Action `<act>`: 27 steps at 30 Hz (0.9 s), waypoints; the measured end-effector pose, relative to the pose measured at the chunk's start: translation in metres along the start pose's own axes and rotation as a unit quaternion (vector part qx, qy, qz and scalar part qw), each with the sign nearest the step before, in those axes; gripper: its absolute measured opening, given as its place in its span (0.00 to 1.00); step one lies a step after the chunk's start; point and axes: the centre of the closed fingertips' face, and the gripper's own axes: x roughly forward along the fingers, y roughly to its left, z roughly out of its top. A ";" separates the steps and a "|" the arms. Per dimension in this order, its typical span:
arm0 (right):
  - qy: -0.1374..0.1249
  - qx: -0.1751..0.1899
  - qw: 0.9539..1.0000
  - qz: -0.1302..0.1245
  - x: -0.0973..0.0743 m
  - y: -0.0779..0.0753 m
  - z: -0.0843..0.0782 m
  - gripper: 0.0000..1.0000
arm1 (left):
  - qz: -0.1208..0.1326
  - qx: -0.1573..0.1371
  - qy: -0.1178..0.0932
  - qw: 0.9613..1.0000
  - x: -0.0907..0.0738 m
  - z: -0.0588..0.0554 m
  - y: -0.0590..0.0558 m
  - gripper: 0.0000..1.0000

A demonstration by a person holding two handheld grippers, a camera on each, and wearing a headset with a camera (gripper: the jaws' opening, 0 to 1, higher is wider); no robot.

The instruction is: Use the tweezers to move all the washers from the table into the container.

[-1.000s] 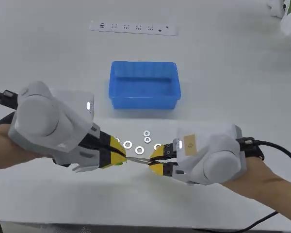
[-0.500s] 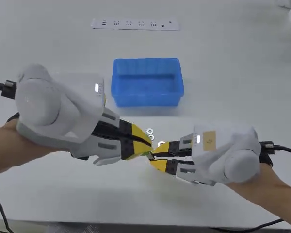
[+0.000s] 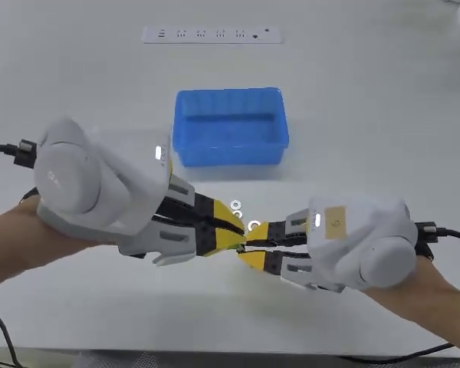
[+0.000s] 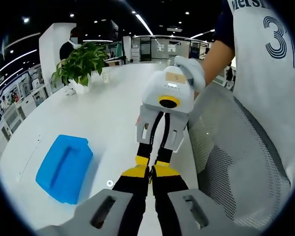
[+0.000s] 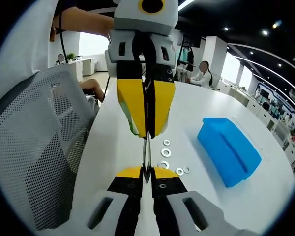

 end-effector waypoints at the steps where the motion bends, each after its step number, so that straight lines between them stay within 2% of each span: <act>1: -0.002 0.001 1.000 0.000 -0.001 -0.001 -0.001 0.07 | 0.002 0.003 0.000 1.000 0.000 -0.001 0.001 0.07; 6: -0.009 0.016 1.000 -0.001 -0.003 -0.003 -0.002 0.07 | 0.006 -0.004 -0.011 1.000 -0.001 0.003 0.004 0.07; 10: -0.009 0.016 1.000 0.000 -0.003 -0.003 -0.002 0.07 | 0.004 -0.005 -0.012 1.000 0.000 0.004 0.006 0.07; 14: -0.009 0.018 1.000 0.000 -0.004 -0.003 -0.002 0.08 | 0.002 0.001 -0.027 1.000 0.000 0.011 0.005 0.07; 23: -0.002 0.018 1.000 0.001 -0.004 -0.003 -0.002 0.08 | 0.001 0.006 -0.016 1.000 0.001 0.012 0.004 0.06; 25: 0.002 0.001 1.000 -0.009 -0.004 -0.005 -0.001 0.10 | 0.003 0.014 -0.014 1.000 0.001 0.012 0.004 0.06; 27: 0.001 0.008 1.000 -0.006 -0.003 -0.005 0.000 0.11 | 0.003 0.015 -0.013 1.000 0.001 0.013 0.003 0.06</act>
